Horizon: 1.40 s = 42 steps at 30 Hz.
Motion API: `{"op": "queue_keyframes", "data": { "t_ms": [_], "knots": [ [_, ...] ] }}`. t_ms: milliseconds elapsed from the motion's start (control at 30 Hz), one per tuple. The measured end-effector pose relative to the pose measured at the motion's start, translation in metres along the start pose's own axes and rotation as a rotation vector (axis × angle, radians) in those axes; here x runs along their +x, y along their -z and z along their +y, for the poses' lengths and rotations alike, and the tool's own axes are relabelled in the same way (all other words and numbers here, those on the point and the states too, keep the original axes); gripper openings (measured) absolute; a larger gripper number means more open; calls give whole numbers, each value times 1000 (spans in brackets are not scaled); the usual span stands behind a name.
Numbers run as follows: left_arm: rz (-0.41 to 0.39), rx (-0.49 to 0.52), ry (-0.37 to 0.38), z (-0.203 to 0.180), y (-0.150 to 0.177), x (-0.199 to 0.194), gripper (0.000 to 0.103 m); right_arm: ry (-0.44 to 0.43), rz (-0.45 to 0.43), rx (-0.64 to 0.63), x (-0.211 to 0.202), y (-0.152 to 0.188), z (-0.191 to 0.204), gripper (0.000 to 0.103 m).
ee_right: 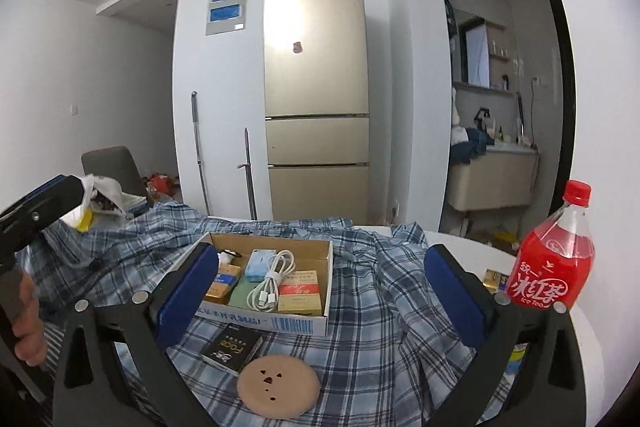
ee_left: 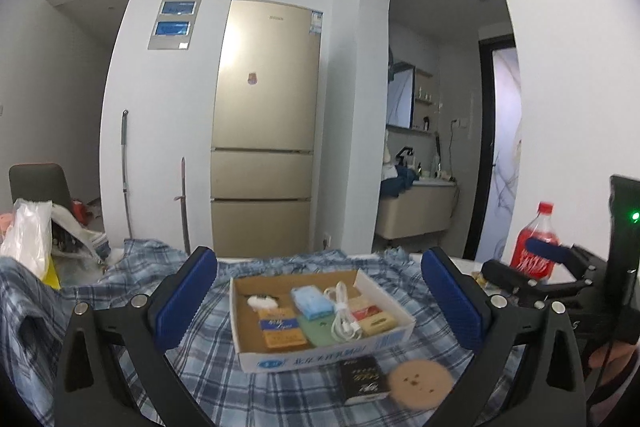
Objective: Organize soft objects
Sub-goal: 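Lift both tools up and away from the box, then grasp the round beige plush cookie with the right tool and lift it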
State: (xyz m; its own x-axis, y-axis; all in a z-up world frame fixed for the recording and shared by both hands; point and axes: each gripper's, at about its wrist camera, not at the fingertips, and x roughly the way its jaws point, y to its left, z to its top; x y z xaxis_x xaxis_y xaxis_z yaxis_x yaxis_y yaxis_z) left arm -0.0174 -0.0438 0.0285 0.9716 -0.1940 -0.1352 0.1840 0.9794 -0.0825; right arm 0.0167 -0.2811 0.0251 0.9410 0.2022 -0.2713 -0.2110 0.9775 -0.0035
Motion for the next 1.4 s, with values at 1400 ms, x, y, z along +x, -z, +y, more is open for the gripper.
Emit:
{"op": "queue_keyframes", "data": {
  "t_ms": [1400],
  "knots": [
    [129,26,55,-1,35,35,103,-142,266,-106,38,40,22,86]
  ]
}}
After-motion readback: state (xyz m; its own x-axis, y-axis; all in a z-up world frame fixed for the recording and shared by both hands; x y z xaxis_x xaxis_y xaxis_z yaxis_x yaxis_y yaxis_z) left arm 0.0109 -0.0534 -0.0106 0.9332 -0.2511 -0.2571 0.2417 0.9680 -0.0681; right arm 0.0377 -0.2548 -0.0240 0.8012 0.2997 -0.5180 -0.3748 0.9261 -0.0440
